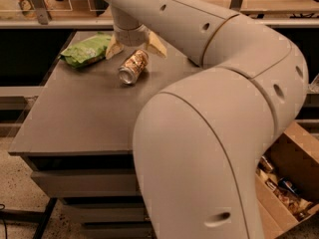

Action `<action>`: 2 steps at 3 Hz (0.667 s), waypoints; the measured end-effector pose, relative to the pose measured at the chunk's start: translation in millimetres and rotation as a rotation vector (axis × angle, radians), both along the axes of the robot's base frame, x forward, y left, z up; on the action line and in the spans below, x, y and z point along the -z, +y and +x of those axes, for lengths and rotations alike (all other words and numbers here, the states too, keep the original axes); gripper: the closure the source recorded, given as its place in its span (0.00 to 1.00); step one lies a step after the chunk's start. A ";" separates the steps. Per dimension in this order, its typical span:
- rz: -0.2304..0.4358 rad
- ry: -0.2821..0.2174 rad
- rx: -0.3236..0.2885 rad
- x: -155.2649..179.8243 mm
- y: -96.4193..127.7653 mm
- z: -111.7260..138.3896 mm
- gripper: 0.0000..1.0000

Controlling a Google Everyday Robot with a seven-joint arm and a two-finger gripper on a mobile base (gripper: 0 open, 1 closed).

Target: Place orange can upright

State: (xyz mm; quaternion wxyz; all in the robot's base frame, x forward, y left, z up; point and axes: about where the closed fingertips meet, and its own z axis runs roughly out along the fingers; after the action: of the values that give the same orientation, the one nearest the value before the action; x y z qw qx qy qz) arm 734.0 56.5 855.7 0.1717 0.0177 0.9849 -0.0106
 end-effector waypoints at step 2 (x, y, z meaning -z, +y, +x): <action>0.034 0.011 0.041 19.6 8.1 -13.6 0.00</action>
Offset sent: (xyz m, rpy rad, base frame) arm -0.0216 0.0059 -0.0186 0.0910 -0.0082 -0.0625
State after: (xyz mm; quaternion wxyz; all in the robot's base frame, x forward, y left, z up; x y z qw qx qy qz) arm 720.5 64.5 836.1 0.1655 0.0409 0.9854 0.0026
